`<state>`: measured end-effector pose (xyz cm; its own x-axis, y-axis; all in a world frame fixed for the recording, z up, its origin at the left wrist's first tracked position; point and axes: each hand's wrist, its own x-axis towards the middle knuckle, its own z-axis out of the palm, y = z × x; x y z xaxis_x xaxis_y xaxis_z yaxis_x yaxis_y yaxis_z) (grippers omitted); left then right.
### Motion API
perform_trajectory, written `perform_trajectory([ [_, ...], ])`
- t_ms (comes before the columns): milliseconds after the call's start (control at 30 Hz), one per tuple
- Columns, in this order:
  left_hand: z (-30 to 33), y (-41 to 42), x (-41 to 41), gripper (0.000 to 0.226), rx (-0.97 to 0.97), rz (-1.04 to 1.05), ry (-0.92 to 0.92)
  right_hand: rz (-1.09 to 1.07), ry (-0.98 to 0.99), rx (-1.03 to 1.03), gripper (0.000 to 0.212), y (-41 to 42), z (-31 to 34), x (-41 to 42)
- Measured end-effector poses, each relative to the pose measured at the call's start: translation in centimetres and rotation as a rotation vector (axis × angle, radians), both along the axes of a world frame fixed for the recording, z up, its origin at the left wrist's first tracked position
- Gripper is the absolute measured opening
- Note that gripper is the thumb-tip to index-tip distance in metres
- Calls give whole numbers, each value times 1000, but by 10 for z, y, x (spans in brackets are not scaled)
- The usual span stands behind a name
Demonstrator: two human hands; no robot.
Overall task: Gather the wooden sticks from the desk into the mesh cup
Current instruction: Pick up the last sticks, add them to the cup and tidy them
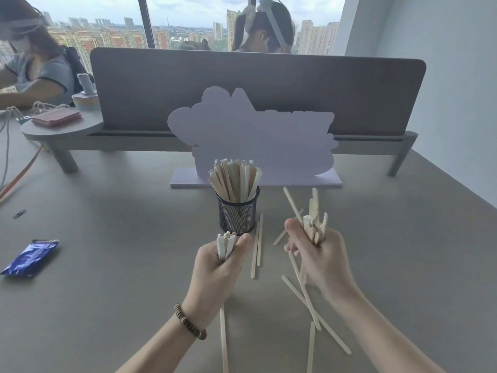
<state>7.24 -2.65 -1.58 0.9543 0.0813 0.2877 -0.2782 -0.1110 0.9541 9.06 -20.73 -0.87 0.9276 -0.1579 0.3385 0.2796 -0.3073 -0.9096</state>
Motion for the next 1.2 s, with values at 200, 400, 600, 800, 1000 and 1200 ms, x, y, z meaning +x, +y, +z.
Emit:
perform_trajectory([
  [200, 6, 0, 5, 63, -65, -18, -56, 131, -27, 198, 49, 7, 13, 3],
  [400, -2, 2, 5, 55, -30, -29, -37, 172, 20, 160, 39, 9, 6, 7],
  [600, 5, -2, 4, 61, -39, -2, 9, 149, -17, 195, 44, 13, 10, 7],
  [800, 10, 3, 8, 45, -229, -31, 36, 197, 54, 220, 40, 16, 8, 6],
  [1000, 5, 9, 11, 33, -130, 5, -78, 200, 18, 188, 49, 18, 9, 4],
  [1200, -4, 9, 14, 50, -6, 0, 19, 195, 36, 167, 53, 20, 10, 4],
])
